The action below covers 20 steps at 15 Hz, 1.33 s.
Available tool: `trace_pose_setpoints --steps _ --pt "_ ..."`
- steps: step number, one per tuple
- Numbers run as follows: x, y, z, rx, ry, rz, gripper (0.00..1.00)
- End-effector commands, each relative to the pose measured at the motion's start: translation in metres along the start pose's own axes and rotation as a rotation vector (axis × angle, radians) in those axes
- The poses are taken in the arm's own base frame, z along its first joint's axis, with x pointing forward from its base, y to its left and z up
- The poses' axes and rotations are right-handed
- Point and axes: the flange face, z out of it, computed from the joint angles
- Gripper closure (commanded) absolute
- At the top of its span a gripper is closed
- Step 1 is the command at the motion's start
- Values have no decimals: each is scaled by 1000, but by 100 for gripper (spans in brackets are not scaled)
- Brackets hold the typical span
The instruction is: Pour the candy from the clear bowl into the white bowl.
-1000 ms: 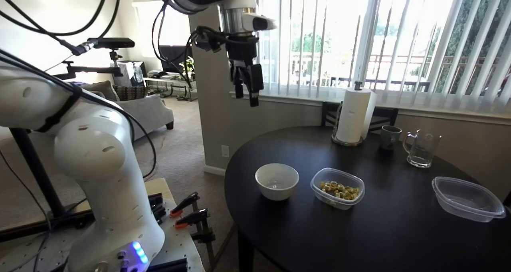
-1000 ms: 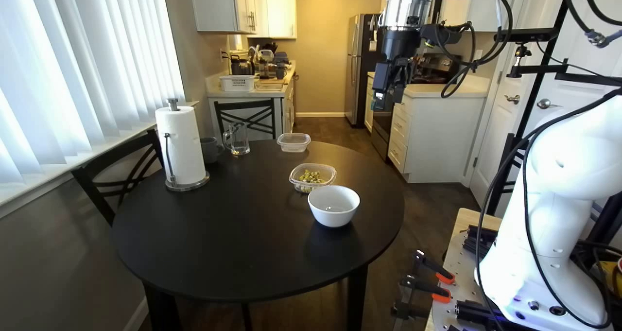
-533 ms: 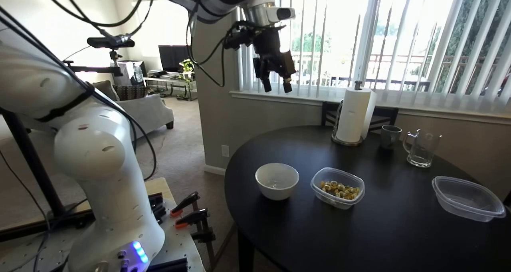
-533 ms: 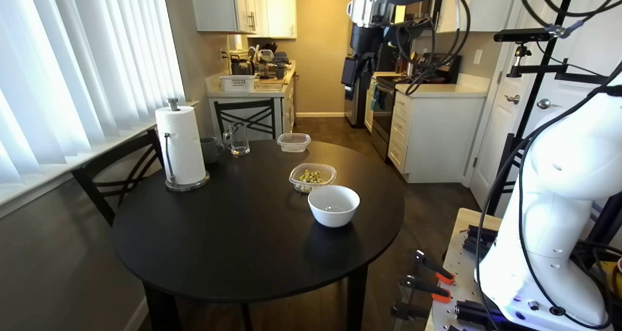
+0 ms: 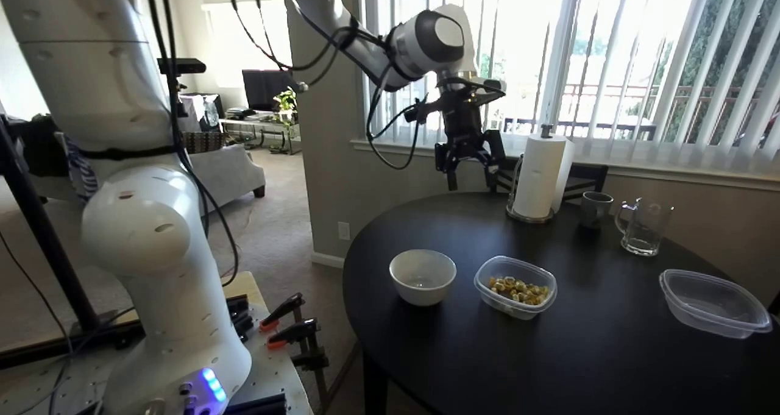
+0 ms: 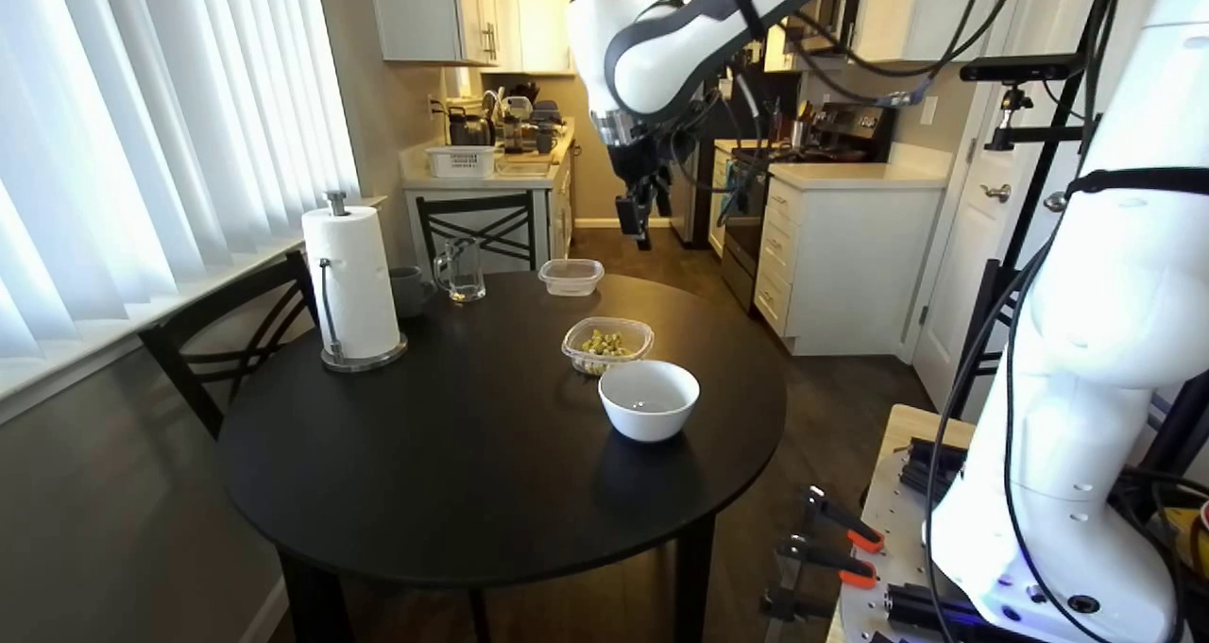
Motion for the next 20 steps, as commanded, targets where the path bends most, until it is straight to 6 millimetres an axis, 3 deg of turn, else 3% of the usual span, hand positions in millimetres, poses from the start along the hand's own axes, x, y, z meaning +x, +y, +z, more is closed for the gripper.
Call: trace_pose_setpoints --steps 1,4,10,13,16,20 --pt "12 2 15 -6 -52 -5 0" --pt "41 6 40 -8 -121 -3 0" --pt "50 6 39 -22 -114 -21 0" --pt "84 1 93 59 -160 -166 0" --pt "106 -6 139 117 -172 -302 0" --pt "123 -15 182 179 -192 -477 0"
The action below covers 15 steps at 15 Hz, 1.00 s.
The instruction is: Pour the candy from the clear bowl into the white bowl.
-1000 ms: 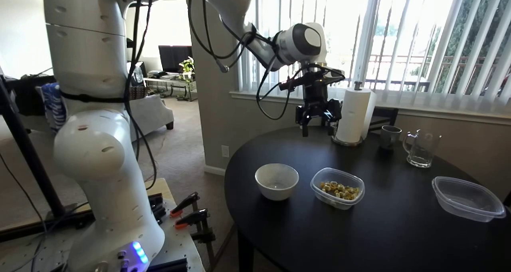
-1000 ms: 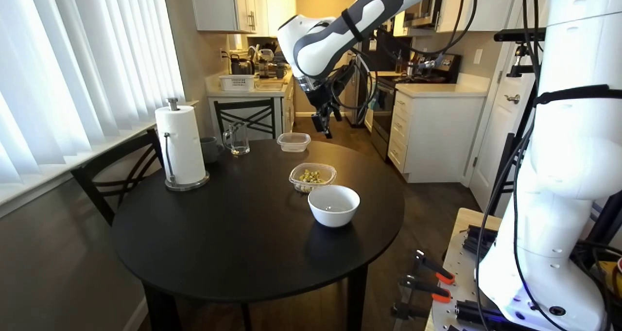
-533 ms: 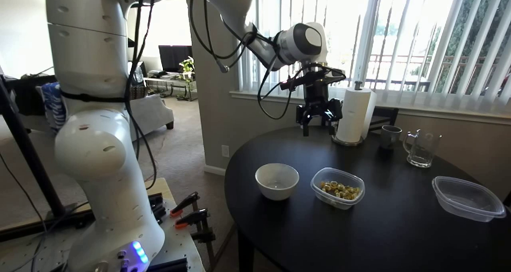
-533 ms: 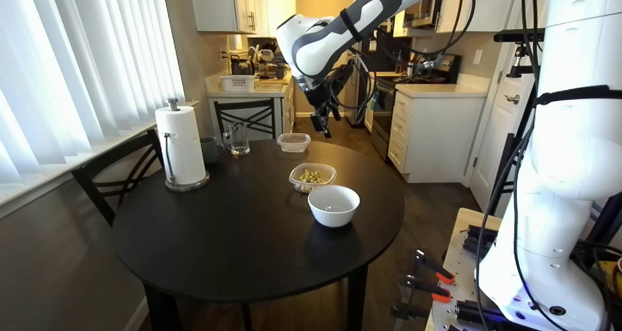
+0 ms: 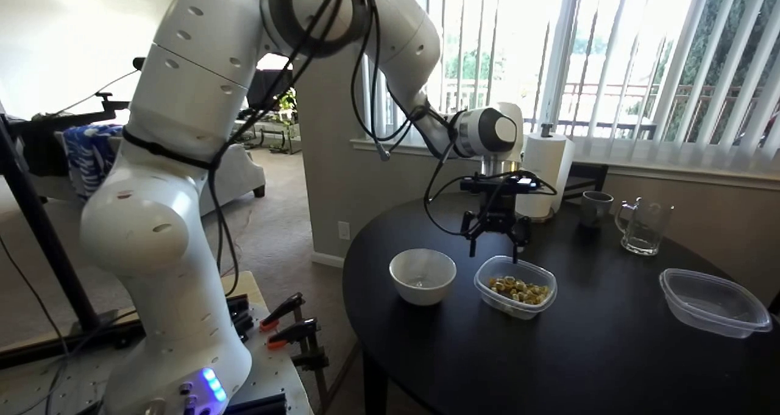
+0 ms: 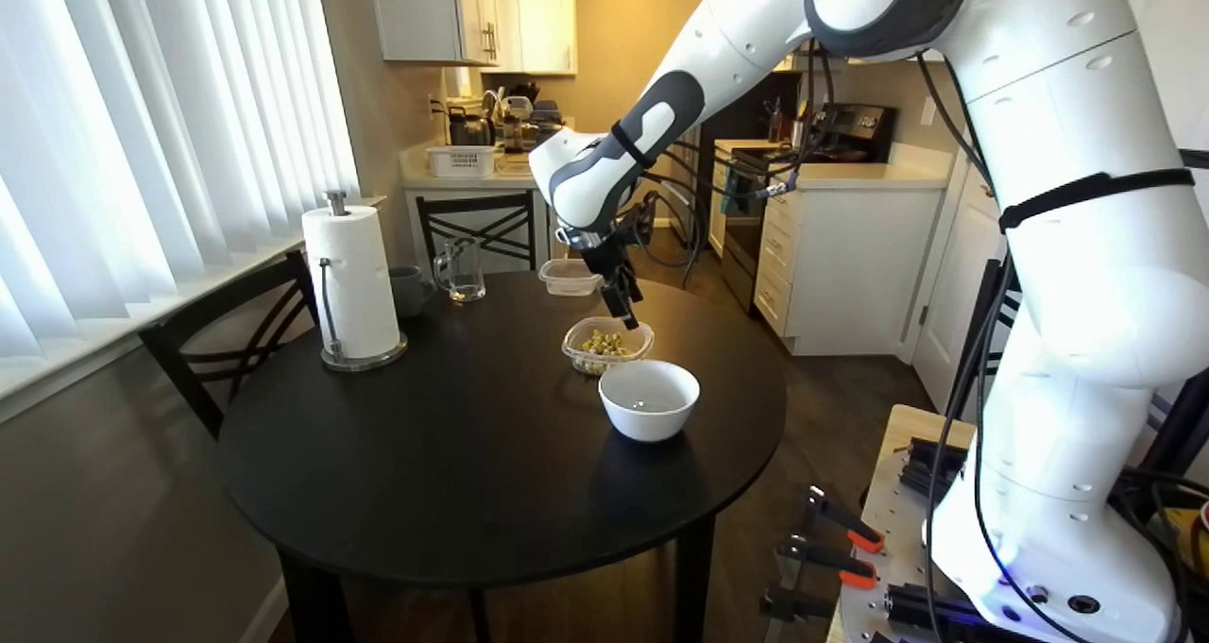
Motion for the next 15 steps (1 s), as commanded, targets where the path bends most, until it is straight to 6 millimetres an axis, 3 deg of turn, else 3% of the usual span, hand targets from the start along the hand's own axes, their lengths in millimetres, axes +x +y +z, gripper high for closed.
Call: trace_pose_setpoints --steps 1,5,9,15 --pt "20 3 17 52 1 -158 0" --pt "33 -17 30 104 -37 -249 0" --pt "43 -28 30 179 -24 -265 0" --pt "62 -25 21 214 85 -211 0"
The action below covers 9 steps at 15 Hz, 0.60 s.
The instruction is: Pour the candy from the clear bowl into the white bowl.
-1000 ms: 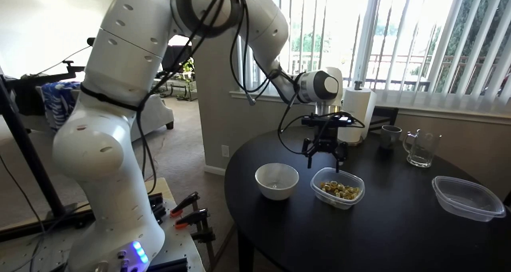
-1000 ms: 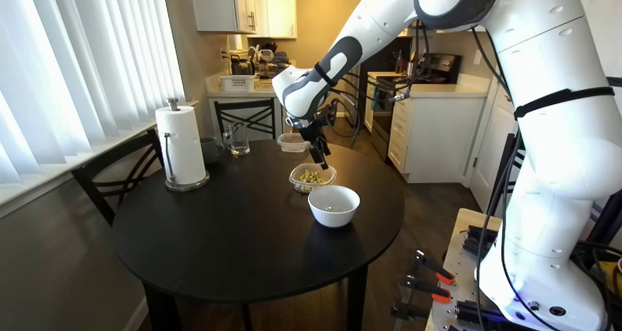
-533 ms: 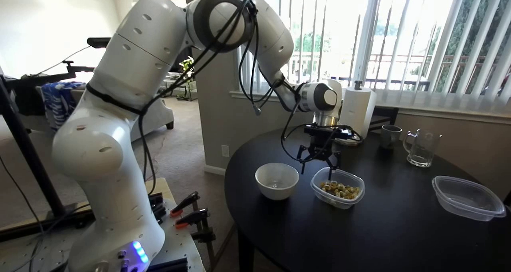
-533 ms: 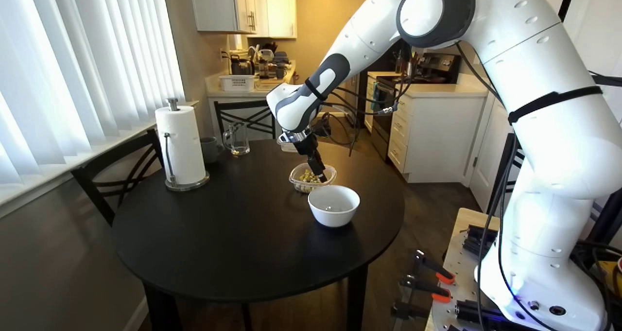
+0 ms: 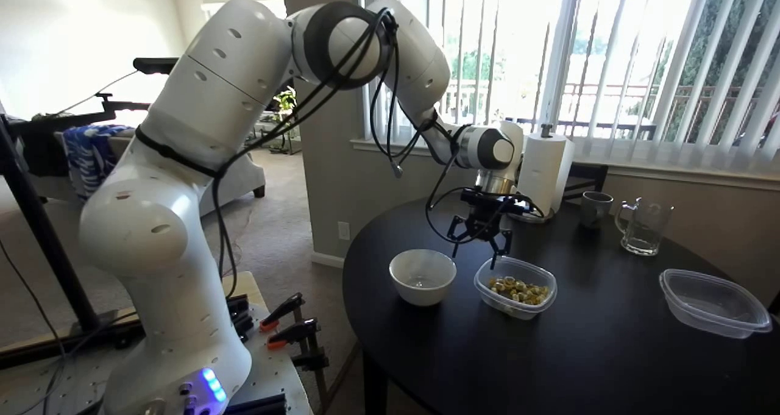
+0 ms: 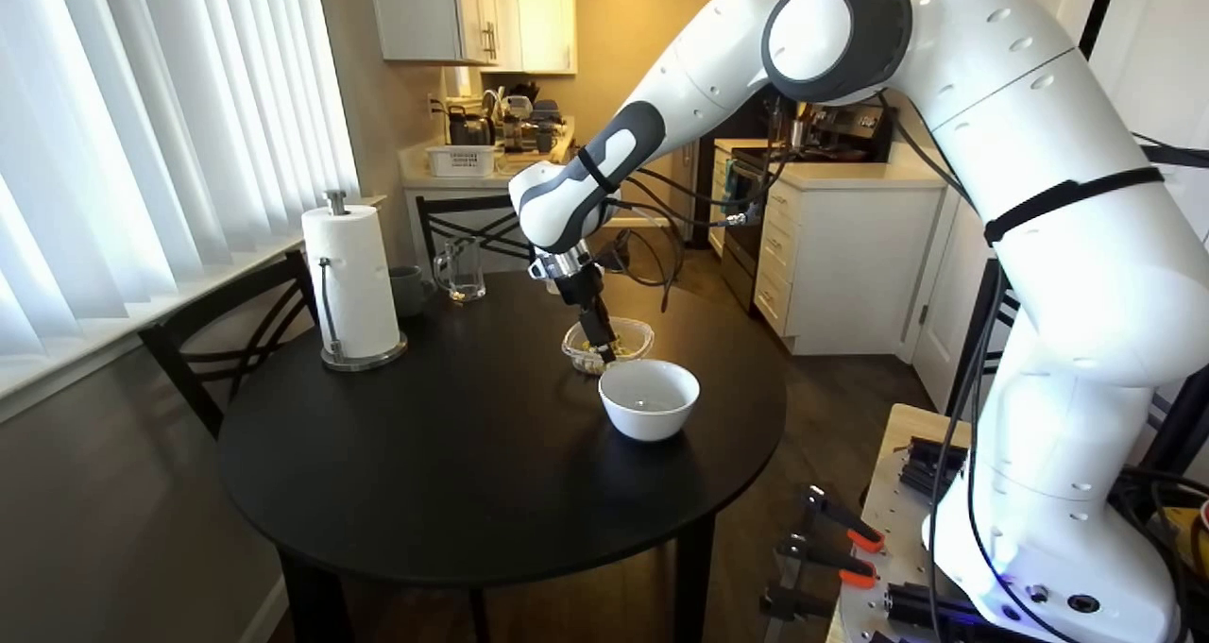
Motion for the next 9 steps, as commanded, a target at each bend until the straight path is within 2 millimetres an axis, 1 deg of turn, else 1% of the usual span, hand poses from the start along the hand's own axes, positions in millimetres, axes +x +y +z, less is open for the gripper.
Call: trace_pose_setpoints --steps 1,5,7,9 --pt "12 10 -5 24 83 12 0" --pt "35 13 3 10 118 48 0" --pt "42 18 11 25 128 73 0" --pt "44 22 16 46 141 97 0"
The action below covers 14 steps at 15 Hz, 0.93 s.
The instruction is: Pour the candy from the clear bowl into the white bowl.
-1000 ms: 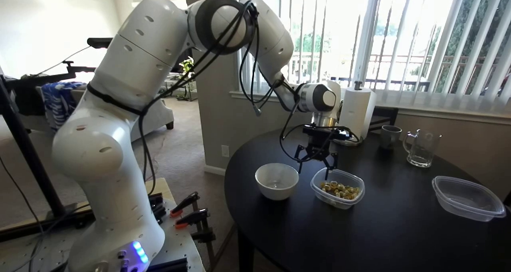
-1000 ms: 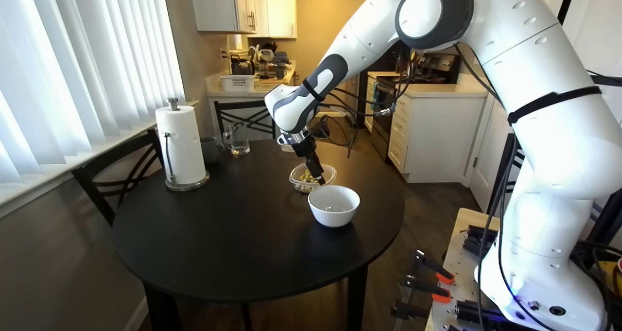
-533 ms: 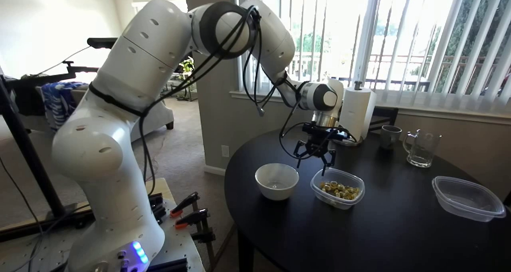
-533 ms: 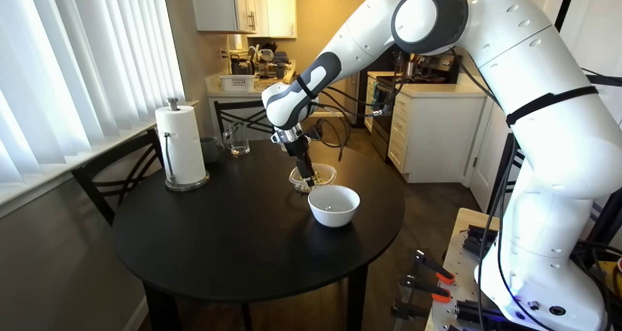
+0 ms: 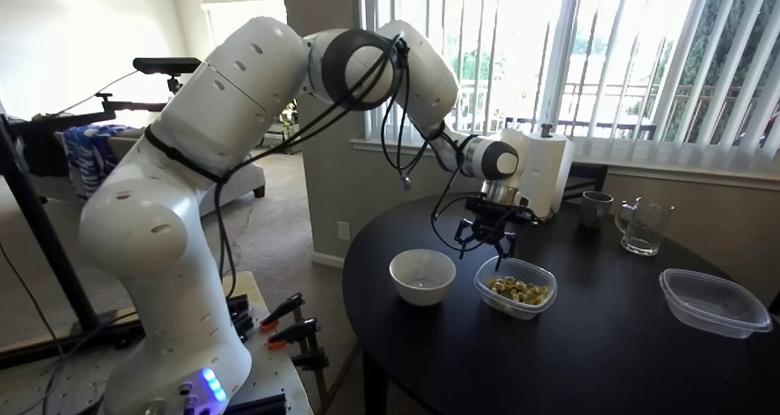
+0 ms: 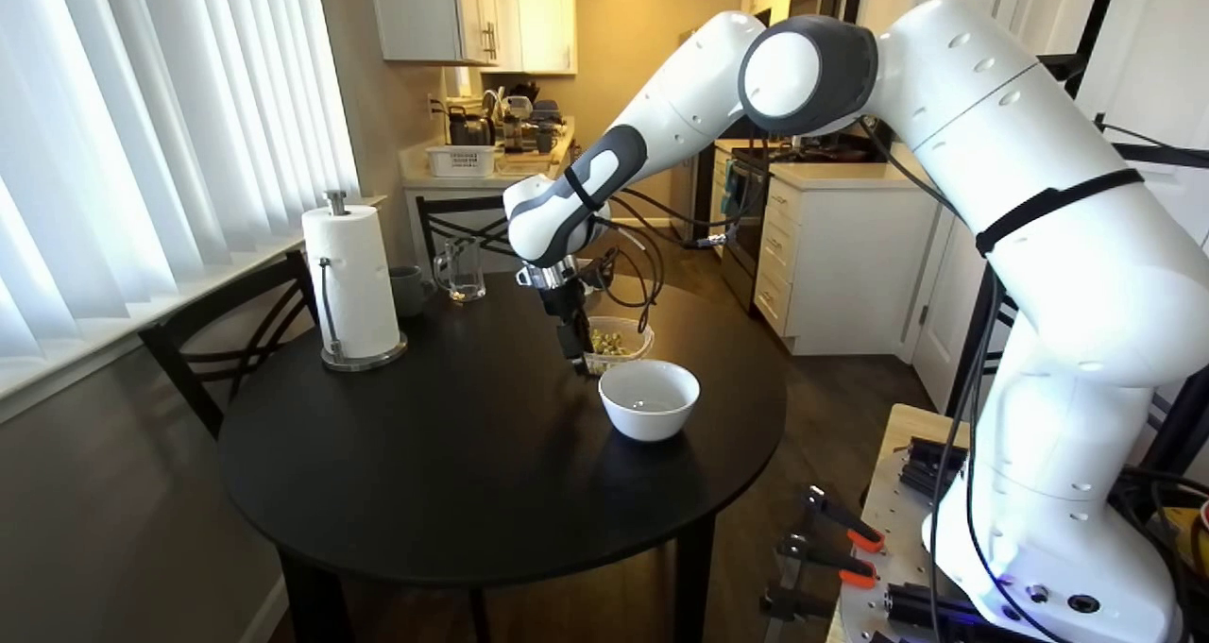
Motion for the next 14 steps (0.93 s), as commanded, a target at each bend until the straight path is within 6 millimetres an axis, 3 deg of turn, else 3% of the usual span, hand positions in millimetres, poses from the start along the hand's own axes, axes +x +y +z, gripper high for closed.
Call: trace_pose_setpoints --steps 1,4,5,6,14 --pt "6 8 6 39 48 70 0" --pt "5 12 5 53 97 137 0" --pt "4 13 5 59 112 162 25" --pt "5 14 5 59 126 183 27" --pt "2 10 1 69 183 313 80"
